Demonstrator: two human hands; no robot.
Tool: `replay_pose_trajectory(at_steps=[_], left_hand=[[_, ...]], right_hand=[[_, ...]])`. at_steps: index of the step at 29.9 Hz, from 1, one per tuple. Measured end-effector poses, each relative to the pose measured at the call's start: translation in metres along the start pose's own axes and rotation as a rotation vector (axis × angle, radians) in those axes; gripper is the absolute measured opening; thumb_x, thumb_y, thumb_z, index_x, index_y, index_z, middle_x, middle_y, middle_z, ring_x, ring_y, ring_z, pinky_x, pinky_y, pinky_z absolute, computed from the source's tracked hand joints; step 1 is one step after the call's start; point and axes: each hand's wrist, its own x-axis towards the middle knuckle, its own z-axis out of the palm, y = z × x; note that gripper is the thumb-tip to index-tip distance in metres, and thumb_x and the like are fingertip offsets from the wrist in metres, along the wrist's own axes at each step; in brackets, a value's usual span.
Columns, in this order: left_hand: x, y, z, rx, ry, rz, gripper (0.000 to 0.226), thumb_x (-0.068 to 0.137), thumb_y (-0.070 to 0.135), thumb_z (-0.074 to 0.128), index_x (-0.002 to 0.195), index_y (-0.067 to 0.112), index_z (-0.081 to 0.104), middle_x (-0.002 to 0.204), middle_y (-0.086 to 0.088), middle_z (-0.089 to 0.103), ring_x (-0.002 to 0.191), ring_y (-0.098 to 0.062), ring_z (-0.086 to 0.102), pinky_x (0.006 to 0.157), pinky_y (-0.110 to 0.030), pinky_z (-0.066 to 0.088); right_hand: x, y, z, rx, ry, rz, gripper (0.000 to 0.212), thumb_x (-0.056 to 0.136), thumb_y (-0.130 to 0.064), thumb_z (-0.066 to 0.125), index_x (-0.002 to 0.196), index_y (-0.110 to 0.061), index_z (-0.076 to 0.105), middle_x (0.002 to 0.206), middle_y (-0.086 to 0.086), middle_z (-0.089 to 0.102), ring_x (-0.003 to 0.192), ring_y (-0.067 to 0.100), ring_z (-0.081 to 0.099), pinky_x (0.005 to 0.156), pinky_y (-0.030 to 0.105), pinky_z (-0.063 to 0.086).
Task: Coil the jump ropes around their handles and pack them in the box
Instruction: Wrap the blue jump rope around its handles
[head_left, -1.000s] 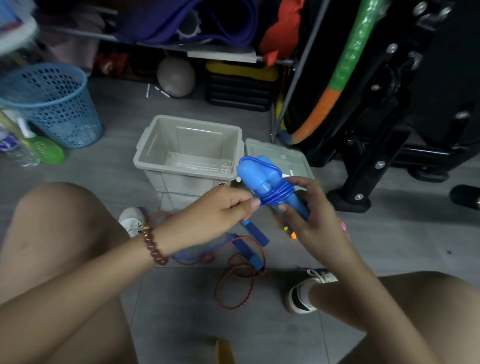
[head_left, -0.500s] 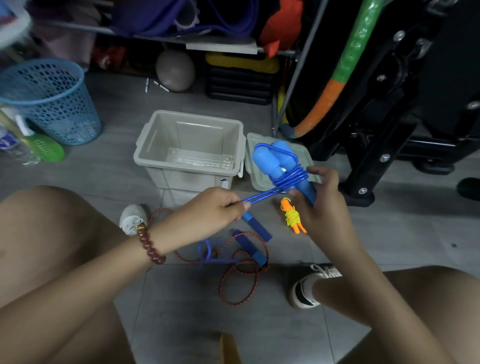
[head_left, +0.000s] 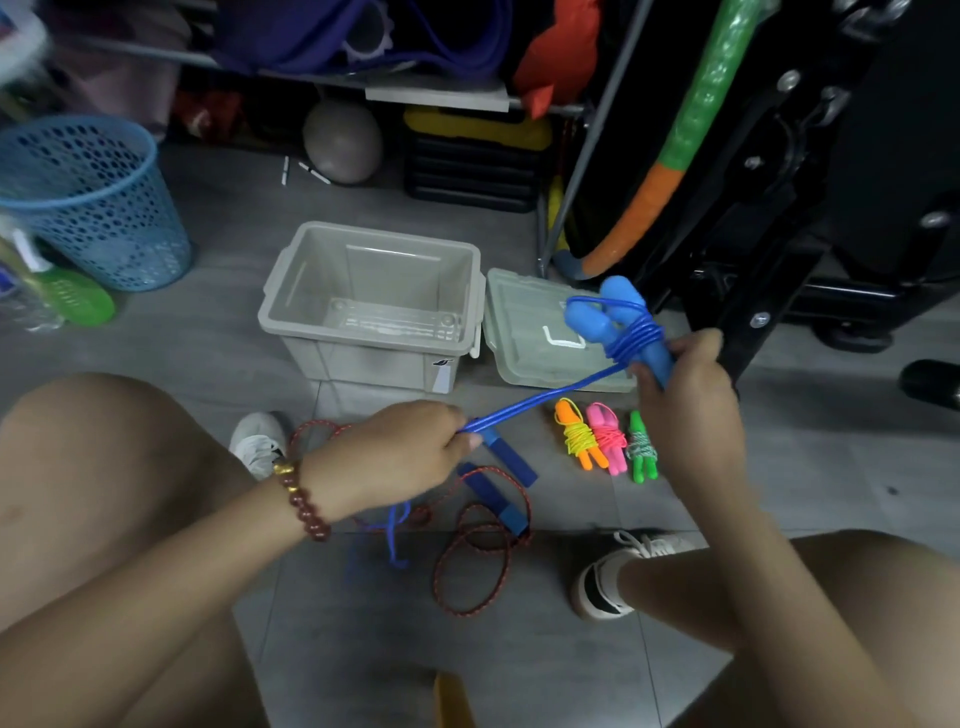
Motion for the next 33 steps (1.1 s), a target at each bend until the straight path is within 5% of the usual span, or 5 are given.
replay_pose_trajectory(at_steps=[8,19,27,30,33], left_hand=[[-0.005,-0.003,-0.009,-0.066,0.37,0.236,0.032,0.081,0.051,0.06,0.067,0.027,0.045,0.053,0.009,0.048,0.053,-0.004,0.046,0.056,-0.024,0.037],[0.01,-0.01,-0.032,-0.117,0.652,0.3,0.028,0.073,0.045,0.072,0.07,0.02,0.06,0.056,0.002,0.058,0.055,-0.01,0.049,0.056,-0.033,0.045],[0.038,-0.03,-0.04,-0.181,0.634,0.136,0.029,0.069,0.043,0.077,0.064,0.018,0.062,0.048,0.01,0.049,0.049,0.005,0.046,0.055,-0.026,0.036],[0.046,-0.036,-0.036,-0.216,0.575,0.109,0.026,0.07,0.044,0.076,0.062,0.024,0.061,0.044,0.015,0.05,0.048,0.007,0.046,0.056,-0.025,0.034],[0.052,-0.042,-0.031,-0.277,0.491,0.097,0.032,0.069,0.059,0.066,0.062,0.028,0.06,0.052,0.013,0.055,0.053,-0.002,0.048,0.06,-0.03,0.039]], right_hand=[[0.001,0.02,0.013,-0.213,-0.184,-0.052,0.027,0.087,-0.016,0.064,0.102,-0.003,0.045,0.086,0.024,0.064,0.079,0.043,0.061,0.057,0.038,0.039],[-0.055,-0.028,0.037,-0.384,-0.651,-0.575,0.047,0.088,-0.024,0.058,0.131,-0.018,0.04,0.109,0.008,0.064,0.102,0.029,0.06,0.078,0.035,0.044],[-0.066,-0.041,0.021,-0.001,-0.738,-0.691,0.026,0.086,-0.016,0.063,0.104,-0.016,0.045,0.095,-0.004,0.054,0.086,0.021,0.06,0.065,0.029,0.039],[-0.066,-0.037,0.015,0.224,-0.835,-0.604,0.031,0.084,-0.013,0.062,0.09,-0.028,0.036,0.082,-0.027,0.05,0.074,-0.008,0.052,0.062,0.011,0.034],[-0.063,-0.033,0.008,0.633,-0.845,-0.466,0.028,0.082,-0.014,0.064,0.084,-0.03,0.041,0.084,-0.022,0.054,0.072,-0.001,0.051,0.066,0.012,0.039]])
